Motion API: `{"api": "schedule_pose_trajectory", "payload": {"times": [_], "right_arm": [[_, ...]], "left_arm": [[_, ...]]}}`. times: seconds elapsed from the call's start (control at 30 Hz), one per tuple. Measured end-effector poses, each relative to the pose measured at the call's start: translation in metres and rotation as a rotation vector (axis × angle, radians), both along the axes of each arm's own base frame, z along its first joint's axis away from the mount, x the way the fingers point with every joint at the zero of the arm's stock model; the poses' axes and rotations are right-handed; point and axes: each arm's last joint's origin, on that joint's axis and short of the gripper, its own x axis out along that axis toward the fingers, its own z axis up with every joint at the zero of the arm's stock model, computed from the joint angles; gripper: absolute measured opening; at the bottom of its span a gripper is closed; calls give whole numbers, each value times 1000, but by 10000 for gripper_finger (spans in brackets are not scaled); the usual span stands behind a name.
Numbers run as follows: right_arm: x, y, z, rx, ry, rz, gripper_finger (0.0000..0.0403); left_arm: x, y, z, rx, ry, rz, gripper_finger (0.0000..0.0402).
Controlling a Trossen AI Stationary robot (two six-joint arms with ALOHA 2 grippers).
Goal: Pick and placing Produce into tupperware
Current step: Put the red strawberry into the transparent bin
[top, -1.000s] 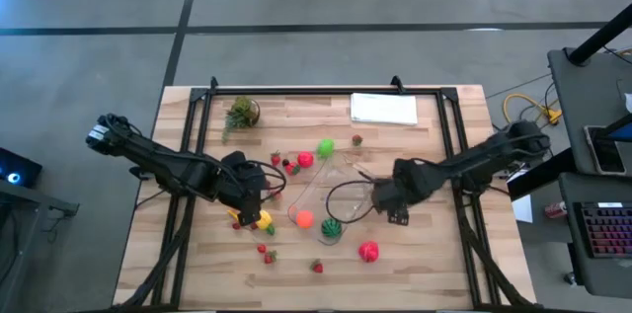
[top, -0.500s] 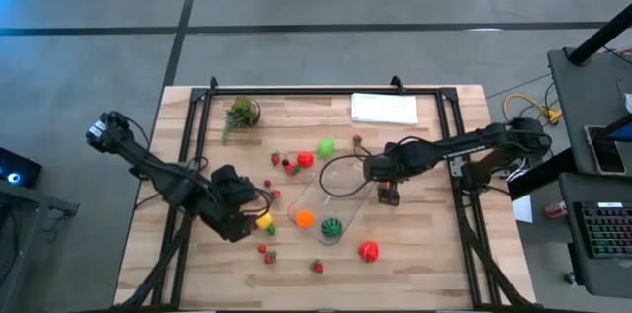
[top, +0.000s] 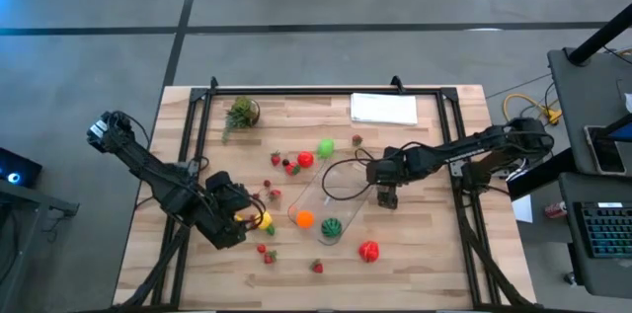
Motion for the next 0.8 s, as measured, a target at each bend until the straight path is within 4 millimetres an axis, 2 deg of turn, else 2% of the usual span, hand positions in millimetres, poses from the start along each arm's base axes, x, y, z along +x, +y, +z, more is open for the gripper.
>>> {"api": "schedule_pose_trajectory", "payload": {"times": [0.37,0.67,0.8], "right_arm": [[-11,1,-20,17,-12,-56,365],[-10,5,-22,-25,-54,-63,364],[-11,4,-23,-22,-57,-88,339]], "left_arm": [[-1,2,0,31,0,1,312],[-2,3,-1,44,13,2,312],[-2,3,-1,44,13,2,312]]}}
